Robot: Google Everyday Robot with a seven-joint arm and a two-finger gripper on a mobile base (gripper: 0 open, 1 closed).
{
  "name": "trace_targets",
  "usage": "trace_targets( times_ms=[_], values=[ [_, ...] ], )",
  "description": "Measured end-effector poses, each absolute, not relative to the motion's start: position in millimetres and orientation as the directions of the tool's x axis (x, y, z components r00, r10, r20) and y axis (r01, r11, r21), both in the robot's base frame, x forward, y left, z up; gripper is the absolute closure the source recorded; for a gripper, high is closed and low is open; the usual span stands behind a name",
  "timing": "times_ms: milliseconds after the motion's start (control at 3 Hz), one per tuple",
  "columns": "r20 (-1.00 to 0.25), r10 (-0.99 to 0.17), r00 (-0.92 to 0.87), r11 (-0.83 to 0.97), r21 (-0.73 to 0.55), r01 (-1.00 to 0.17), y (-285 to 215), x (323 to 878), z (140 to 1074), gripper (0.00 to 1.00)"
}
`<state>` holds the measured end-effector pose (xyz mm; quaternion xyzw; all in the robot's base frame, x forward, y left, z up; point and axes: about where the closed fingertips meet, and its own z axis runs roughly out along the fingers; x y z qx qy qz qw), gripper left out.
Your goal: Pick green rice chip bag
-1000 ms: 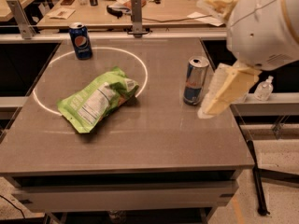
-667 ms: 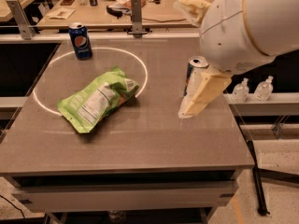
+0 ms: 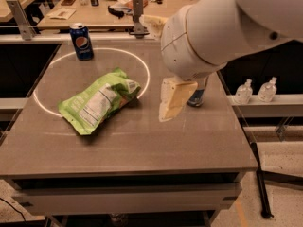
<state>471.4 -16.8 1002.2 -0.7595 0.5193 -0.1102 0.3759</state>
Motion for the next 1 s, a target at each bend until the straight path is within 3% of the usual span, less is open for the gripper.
trace_targets(
  times_ms=[1000],
  values=[
    [-0.160,-0.874,0.459,-0.235,-0.687,-0.687,7.1,474.1,1003.9,0.00]
  ],
)
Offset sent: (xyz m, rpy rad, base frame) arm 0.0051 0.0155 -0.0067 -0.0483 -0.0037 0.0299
